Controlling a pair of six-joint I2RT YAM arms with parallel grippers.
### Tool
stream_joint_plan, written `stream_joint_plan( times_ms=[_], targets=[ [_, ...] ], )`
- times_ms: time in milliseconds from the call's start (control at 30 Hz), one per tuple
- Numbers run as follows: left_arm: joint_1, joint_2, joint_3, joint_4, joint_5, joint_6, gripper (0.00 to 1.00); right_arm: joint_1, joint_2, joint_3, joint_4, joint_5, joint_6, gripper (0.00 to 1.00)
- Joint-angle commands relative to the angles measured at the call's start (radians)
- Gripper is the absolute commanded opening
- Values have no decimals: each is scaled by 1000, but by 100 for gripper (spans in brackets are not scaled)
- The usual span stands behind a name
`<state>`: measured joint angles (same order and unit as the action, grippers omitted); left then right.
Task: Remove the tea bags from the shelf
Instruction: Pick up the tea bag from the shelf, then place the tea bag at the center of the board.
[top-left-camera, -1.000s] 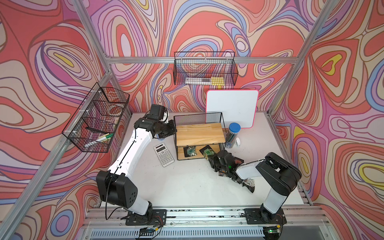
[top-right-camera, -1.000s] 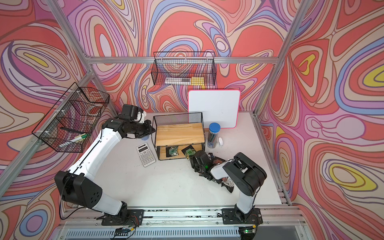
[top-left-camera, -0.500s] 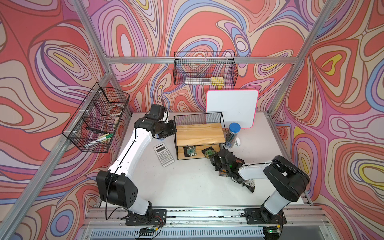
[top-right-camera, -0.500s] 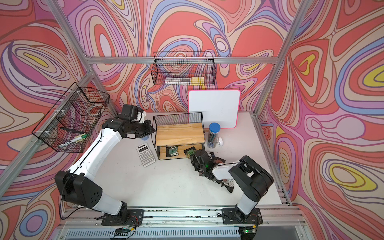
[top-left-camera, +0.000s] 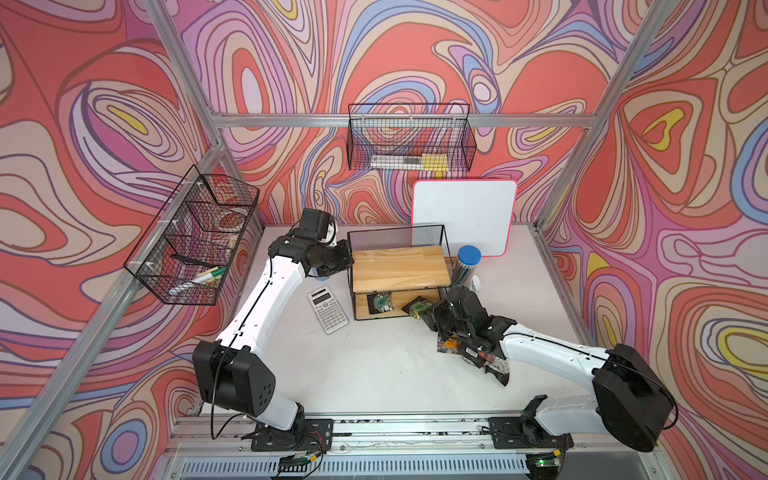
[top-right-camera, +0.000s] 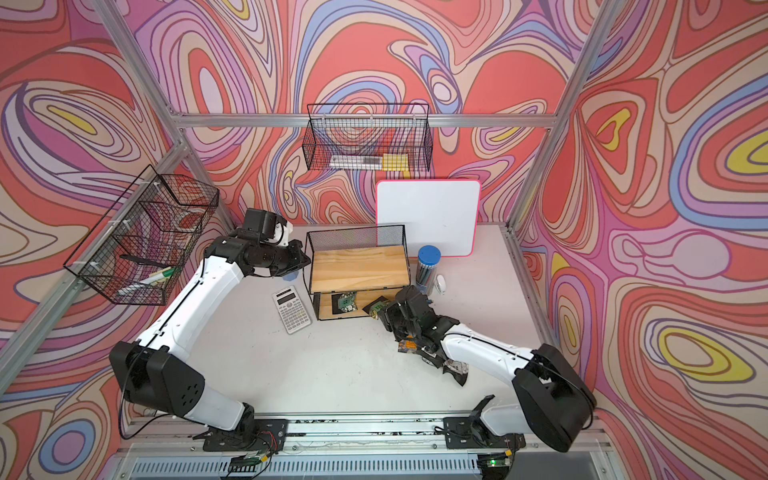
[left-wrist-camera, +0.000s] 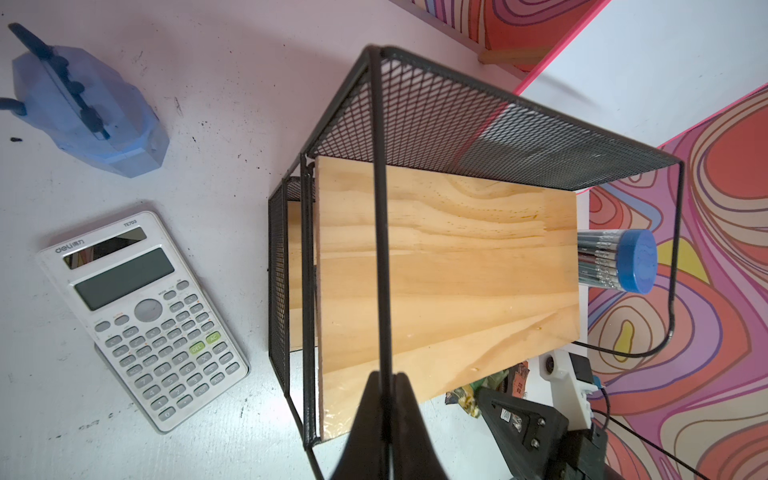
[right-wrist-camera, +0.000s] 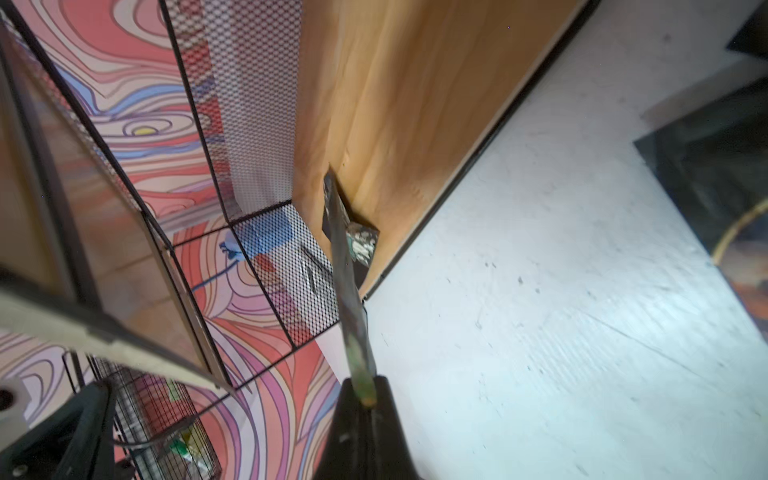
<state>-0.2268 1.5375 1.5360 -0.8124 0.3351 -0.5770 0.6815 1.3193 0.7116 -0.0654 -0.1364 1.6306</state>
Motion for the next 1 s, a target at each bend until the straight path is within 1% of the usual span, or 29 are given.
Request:
stream_joint_plan(
  times_ms=[0, 200, 300, 367, 500, 667, 800, 900, 967],
  targets=[
    [3, 13, 6, 22, 15, -8, 0, -7, -48, 4, -222, -103, -81, 0],
    [3, 9, -2, 24, 15, -9, 0, -7, -113, -48, -350, -150, -137, 0],
    [3, 6, -6, 24, 16, -9, 0, -7, -103, -57, -395, -160, -180, 0],
    [3, 3, -7, 26, 17, -11, 0, -7, -92, -50, -440, -153, -206, 0],
    [3, 3, -4, 24, 15, -9, 0, -8, -86, -26, -524, -102, -248, 0],
    [3, 5, -1, 23, 16, -9, 0, -8, -49, -10, -612, -72, -272, 0],
    [3, 8, 1, 24, 19, -11, 0, -8, -69, -23, -614, -51, -265, 0],
    [3, 9, 2, 24, 18, -12, 0, -8, -78, -15, -627, -40, -265, 16],
    [3, 11, 4, 24, 19, -12, 0, -8, -82, -9, -635, -36, -265, 25]
  ],
)
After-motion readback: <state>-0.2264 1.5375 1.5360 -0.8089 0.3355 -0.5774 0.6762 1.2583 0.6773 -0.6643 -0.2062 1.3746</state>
